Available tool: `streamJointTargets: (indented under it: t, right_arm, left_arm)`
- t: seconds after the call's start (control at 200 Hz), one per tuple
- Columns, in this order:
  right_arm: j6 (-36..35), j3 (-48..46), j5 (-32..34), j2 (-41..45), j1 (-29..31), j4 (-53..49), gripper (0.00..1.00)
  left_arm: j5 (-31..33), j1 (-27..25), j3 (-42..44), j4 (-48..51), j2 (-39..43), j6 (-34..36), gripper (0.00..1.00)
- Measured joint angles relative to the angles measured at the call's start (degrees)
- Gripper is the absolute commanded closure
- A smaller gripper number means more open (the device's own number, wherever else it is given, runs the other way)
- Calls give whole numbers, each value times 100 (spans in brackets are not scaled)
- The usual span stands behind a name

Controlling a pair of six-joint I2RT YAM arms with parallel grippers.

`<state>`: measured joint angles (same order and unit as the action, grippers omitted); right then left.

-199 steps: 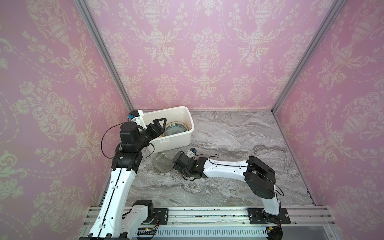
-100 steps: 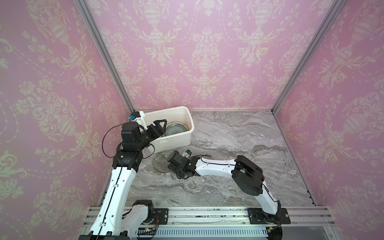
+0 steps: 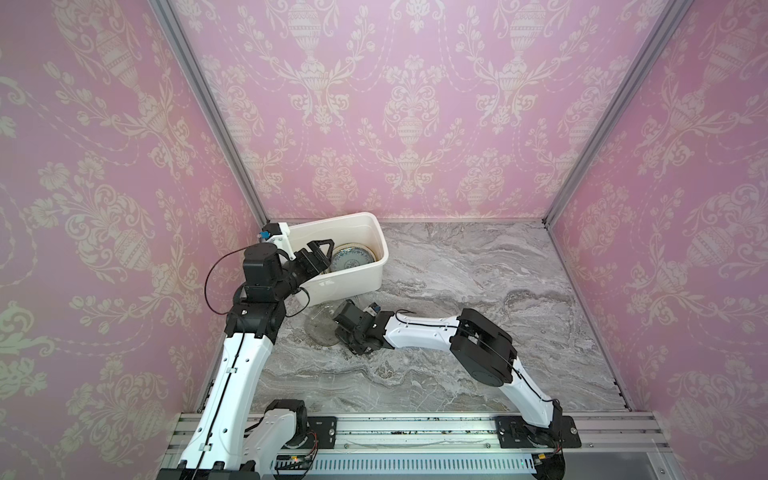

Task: Place the plates into the plastic bin on the countertop
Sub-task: 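Reach the right gripper to the second clear glass plate beside the bin, then pinch the glass plate rim with the right gripper and tilt it upright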

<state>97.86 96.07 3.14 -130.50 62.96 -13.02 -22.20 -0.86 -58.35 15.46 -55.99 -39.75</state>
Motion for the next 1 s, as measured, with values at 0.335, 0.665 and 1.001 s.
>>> streamJointTargets:
  t: [0.335, 0.665, 1.001]
  right_arm:
    - [-61, -636, -92, 407, -90, 107, 100]
    - [-822, -2605, -706, 2326, -769, -413, 100]
    - [-2885, -2935, -769, 4474, -1644, -2041, 100]
  left_arm:
    - [-2, -20, -50, 15, -160, -2, 16]
    - [-7, -629, -584, 109, -570, 2, 17]
    - [-275, -1558, -1624, 1335, -1353, 590, 21]
